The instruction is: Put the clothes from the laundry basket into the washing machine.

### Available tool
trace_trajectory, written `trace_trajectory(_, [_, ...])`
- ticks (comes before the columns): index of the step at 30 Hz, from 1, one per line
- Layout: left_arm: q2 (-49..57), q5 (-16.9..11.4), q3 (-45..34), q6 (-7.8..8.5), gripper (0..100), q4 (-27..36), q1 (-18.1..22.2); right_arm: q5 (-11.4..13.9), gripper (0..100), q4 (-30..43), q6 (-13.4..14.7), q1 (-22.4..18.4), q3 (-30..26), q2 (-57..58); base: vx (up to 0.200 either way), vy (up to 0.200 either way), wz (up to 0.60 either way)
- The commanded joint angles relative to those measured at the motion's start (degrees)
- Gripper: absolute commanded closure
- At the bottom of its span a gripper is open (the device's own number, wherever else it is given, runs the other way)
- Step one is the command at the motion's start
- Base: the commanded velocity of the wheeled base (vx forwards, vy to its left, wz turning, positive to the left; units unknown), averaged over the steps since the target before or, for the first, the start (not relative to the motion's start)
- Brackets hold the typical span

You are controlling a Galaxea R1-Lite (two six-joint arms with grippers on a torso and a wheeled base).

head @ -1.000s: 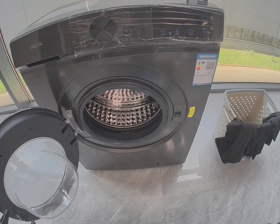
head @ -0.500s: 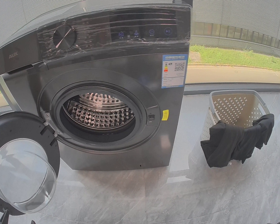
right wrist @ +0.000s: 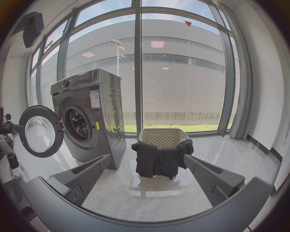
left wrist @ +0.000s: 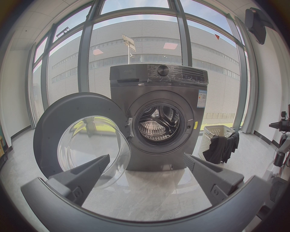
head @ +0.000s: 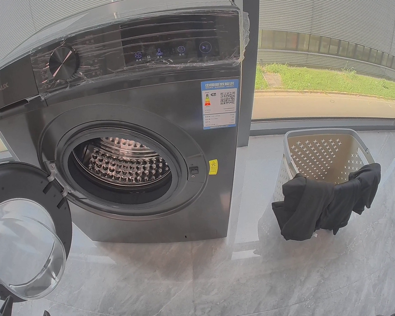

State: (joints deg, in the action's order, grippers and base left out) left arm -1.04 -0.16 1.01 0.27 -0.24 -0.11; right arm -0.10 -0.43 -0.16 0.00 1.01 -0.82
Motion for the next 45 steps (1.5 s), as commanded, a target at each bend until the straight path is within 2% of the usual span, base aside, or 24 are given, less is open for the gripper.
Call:
trace_trajectory(1, [1.0, 0.0, -0.9, 0.00, 0, 0.0, 0.0, 0.0, 0, 0.0, 0.0, 0.0, -1.0, 0.8, 0.000, -0.200, 0.00])
trace_trajectory(26, [1.0, 0.0, -0.9, 0.08, 0, 0.0, 0.0, 0.0, 0, 0.0, 0.0, 0.0, -1.0, 0.8, 0.000, -0.200, 0.00])
trace_trajectory(35, [1.0, -0.1, -0.9, -0.18, 0, 0.0, 0.0, 0.0, 0, 0.0, 0.0, 0.0, -1.0, 0.8, 0.000, 0.000, 0.00])
trace_trajectory(45, [1.0, 0.0, -0.9, 0.00, 0, 0.0, 0.0, 0.1, 0, 0.1, 0.0, 0.0, -1.0, 0.8, 0.180, 0.000, 0.00])
